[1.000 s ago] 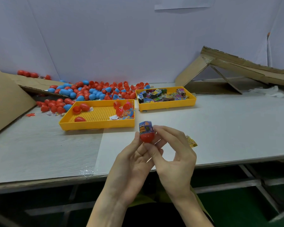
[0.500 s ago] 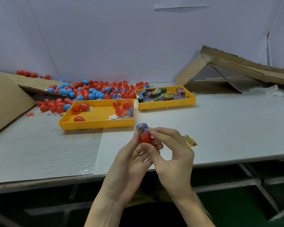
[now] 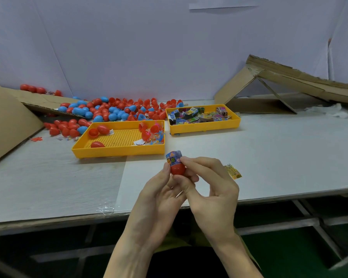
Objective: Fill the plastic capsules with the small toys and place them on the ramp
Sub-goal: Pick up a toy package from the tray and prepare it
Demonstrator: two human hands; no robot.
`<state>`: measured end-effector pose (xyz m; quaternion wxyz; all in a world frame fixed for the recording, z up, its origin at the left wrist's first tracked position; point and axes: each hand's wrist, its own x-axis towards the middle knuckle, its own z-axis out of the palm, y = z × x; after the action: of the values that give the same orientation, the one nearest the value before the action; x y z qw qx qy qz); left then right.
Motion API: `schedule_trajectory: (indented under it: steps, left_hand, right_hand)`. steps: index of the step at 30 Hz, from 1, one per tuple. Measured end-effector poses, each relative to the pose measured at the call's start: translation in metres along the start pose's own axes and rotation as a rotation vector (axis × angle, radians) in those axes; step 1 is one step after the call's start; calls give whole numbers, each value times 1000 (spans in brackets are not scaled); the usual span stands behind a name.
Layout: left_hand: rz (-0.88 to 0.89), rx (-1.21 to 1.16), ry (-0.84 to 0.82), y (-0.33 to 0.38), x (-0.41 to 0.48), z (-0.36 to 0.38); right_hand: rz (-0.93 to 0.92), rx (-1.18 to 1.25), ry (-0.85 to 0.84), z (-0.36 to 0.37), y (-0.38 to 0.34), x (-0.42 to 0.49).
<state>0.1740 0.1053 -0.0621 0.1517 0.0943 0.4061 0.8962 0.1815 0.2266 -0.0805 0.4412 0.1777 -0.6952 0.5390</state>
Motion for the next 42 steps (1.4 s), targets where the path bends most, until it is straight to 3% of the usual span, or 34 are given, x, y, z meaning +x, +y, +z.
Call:
schedule_trajectory:
  steps: [7,17,30,42]
  left_hand:
    - [105,150,38,0,-2,5]
    - [97,108,86,-2,-3,9]
    - [16,-25,7,-2,-2,2]
    - [72,80,-33,-2,-2,3]
  right_hand:
    - [-42,-88,-5,0,-2,-1]
    - [-65,-35,12,2,0,-3]
    - [-17,-75,32,2,-3,-1]
    - [-13,-34,24,2,0,-1]
